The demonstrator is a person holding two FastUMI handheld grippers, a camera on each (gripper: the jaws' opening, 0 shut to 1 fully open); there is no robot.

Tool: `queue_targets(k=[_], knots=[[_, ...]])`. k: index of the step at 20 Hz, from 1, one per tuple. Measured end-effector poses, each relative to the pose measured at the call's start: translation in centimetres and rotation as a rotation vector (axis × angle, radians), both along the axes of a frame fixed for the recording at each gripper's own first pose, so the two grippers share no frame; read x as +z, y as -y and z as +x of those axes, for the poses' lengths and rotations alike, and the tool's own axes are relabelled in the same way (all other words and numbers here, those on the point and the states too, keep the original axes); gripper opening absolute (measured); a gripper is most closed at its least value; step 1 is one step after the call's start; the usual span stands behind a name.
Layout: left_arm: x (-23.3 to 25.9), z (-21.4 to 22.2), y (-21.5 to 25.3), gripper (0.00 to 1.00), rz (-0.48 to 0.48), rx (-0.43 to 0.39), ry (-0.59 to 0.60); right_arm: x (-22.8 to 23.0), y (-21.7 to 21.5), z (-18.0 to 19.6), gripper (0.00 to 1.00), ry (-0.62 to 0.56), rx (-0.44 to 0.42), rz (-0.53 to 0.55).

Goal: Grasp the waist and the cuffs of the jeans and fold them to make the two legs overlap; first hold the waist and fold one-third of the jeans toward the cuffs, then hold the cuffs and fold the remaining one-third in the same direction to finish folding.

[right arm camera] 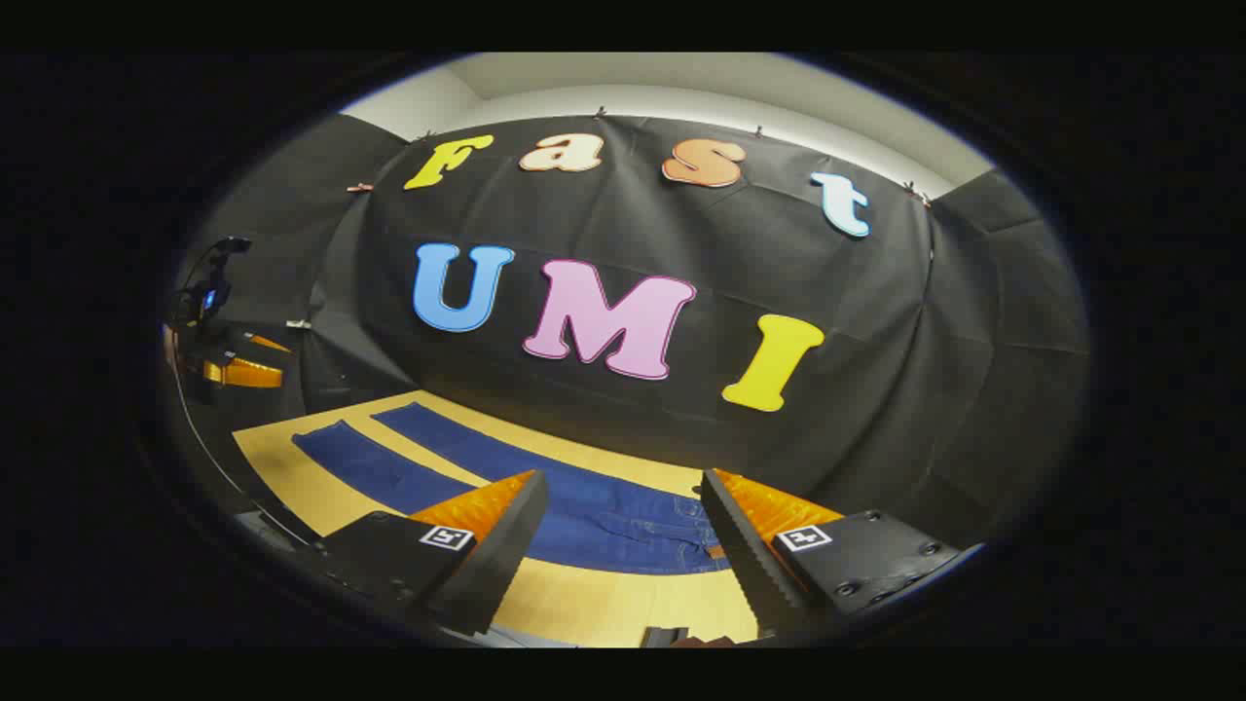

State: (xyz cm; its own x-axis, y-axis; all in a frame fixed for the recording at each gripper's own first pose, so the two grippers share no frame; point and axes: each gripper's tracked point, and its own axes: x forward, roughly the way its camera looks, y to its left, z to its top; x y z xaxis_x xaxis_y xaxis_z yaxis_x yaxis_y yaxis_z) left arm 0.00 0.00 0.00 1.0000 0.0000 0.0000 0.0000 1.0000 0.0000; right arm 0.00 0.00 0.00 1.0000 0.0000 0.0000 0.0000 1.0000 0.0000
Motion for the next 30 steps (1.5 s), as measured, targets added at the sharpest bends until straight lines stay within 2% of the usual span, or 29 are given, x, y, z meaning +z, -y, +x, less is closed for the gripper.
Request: queue_targets(k=[4,7,12,16,18,21,25,30], knots=[[0.0,0.2,-2.1,0.99,0.033,0.025,-0.01,-0.5,2.9,0.1,0.97,-0.018,-0.066,0.042],[0.1,0.8,-2.4,0.99,0.022,0.037,0.0,-0.5,4.2,0.1,0.96,-0.018,-0.103,0.047],[-0.1,1.5,-2.3,0.98,0.028,0.02,-0.013,-0.8,5.0,0.6,0.96,-0.023,-0.12,0.067],[-0.1,1.8,-3.7,0.97,0.043,0.026,-0.019,-0.7,5.7,1.7,0.96,-0.031,-0.096,0.008],[-0.3,1.8,-4.5,0.97,0.082,0.016,-0.038,-0.5,6.2,2.7,0.95,-0.031,-0.077,-0.046],[-2.4,1.6,-5.1,0.98,0.131,-0.056,-0.106,-1.4,5.8,5.0,0.97,-0.059,-0.003,-0.087],[-8.7,1.5,-6.9,0.97,0.168,-0.173,-0.272,-6.4,4.1,7.9,0.97,-0.213,0.182,-0.148],[-15.7,2.1,-12.7,0.97,0.235,-0.205,-0.521,-13.9,3.6,11.6,0.97,-0.425,0.361,-0.296]])
